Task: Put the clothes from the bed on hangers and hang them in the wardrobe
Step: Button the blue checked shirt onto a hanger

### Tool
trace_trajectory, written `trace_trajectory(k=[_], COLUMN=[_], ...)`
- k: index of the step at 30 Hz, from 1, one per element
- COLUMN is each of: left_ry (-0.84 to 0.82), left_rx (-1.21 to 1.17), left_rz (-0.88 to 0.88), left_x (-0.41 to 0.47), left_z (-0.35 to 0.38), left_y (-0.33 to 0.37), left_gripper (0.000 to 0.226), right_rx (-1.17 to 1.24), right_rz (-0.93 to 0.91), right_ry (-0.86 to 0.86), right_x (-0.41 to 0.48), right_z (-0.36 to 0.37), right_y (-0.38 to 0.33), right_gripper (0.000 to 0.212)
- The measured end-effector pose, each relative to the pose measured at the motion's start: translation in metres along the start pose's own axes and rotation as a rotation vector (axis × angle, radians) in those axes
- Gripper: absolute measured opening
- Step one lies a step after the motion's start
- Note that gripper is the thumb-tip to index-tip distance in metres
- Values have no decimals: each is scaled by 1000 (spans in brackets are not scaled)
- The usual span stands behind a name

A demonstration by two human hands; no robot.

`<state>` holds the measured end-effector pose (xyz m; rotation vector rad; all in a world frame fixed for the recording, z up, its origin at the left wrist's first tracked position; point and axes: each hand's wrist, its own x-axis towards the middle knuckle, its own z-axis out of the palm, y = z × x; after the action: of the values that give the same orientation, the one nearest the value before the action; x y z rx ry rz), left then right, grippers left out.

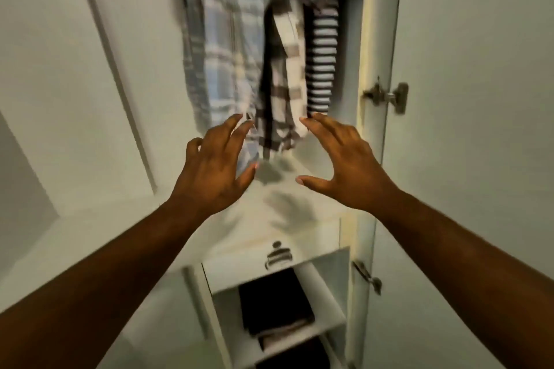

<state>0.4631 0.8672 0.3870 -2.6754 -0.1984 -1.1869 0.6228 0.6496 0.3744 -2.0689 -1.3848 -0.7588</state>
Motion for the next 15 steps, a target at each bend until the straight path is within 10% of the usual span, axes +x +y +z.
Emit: trace_trajectory(k=[15], left_ry=[-467], left_rx=[-536], left_rz=[120], left_x=[-122], left_z=[193], left_y=[189], left_gripper=[69], right_rx=[109], right_rz=[646], right_ry=[-272], right_x=[-299], right_z=[56], right_y=[79], right_gripper=[87])
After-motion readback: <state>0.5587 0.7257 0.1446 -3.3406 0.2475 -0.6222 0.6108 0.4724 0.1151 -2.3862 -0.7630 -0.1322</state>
